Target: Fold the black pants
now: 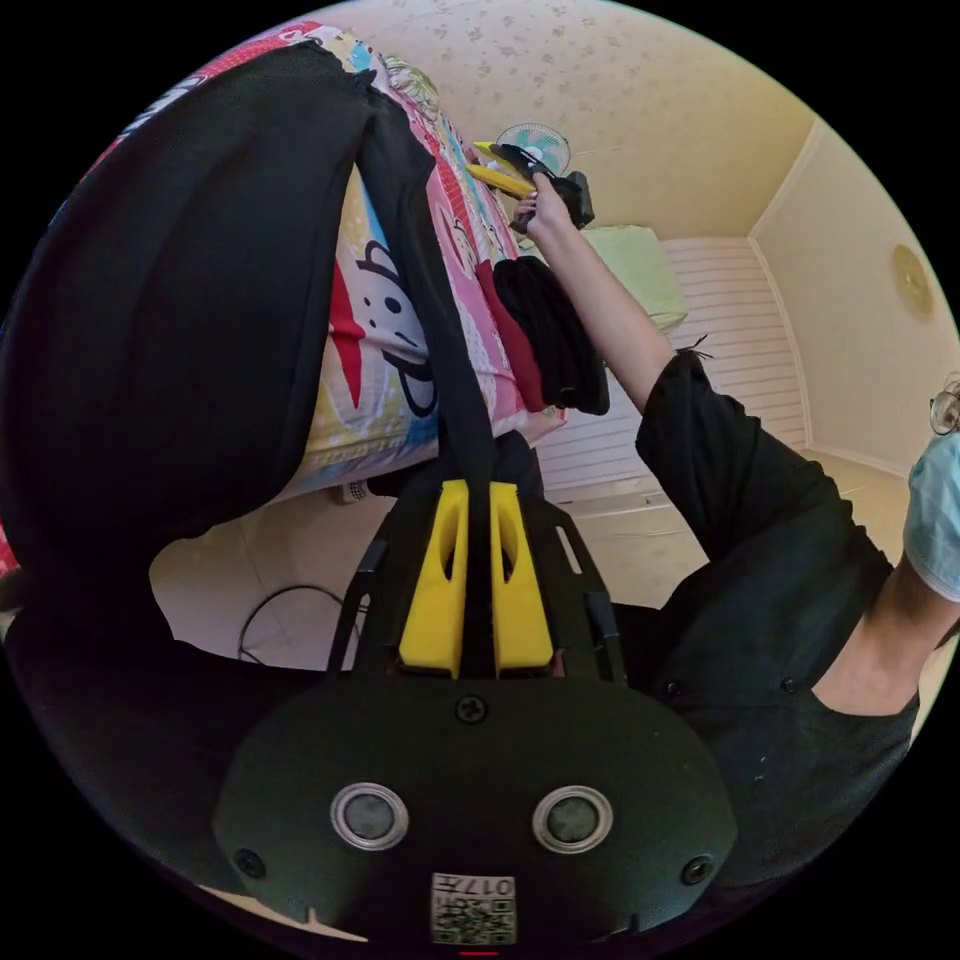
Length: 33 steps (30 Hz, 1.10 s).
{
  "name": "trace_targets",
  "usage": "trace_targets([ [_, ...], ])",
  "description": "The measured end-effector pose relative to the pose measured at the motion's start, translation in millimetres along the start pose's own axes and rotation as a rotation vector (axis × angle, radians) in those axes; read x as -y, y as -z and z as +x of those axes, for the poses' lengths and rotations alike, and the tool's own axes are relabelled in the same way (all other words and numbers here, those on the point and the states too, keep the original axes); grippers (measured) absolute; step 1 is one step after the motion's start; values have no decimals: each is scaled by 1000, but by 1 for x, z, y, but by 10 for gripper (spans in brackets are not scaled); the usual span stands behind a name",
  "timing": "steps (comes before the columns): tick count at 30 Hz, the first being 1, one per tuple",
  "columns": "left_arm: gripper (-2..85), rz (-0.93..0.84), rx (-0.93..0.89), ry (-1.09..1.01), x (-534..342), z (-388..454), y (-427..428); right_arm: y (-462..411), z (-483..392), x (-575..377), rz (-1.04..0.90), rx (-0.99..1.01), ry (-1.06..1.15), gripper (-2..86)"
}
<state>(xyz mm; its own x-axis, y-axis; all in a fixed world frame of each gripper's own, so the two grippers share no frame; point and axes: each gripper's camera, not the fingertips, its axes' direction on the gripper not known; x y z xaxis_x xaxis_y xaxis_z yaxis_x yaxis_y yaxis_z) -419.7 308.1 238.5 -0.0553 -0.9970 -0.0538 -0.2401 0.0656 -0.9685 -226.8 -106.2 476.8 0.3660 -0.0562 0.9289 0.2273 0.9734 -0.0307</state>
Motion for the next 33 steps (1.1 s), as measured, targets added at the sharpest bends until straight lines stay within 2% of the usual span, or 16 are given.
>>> trace_targets([
  [4,40,2,-16,32,6,9,5,-42,-18,37,8,-293,57,96],
  [6,40,10,-28,35,8,14,9,-73,-21,51,-45,-465,17,80],
  [9,40,30,-69,41,12,16,21,-102,-21,59,-146,-503,-30,62],
  [13,39,65,-159,65,11,5,45,-91,-57,58,-57,-405,44,40],
  [17,37,160,-174,76,-17,7,87,-83,-132,60,53,-222,153,30],
  [24,38,354,-89,218,-76,-12,133,-177,-250,57,-2,-53,286,28],
  [27,55,394,-82,281,-94,-28,140,-225,-257,43,-76,-36,270,30],
  [28,89,403,-78,309,-100,-33,143,-230,-256,40,-86,-14,272,30],
  [30,124,419,-40,339,-109,-34,149,-230,-246,26,-103,89,311,44],
  [33,134,504,44,338,-121,-30,168,-205,-228,-5,-145,120,371,74],
])
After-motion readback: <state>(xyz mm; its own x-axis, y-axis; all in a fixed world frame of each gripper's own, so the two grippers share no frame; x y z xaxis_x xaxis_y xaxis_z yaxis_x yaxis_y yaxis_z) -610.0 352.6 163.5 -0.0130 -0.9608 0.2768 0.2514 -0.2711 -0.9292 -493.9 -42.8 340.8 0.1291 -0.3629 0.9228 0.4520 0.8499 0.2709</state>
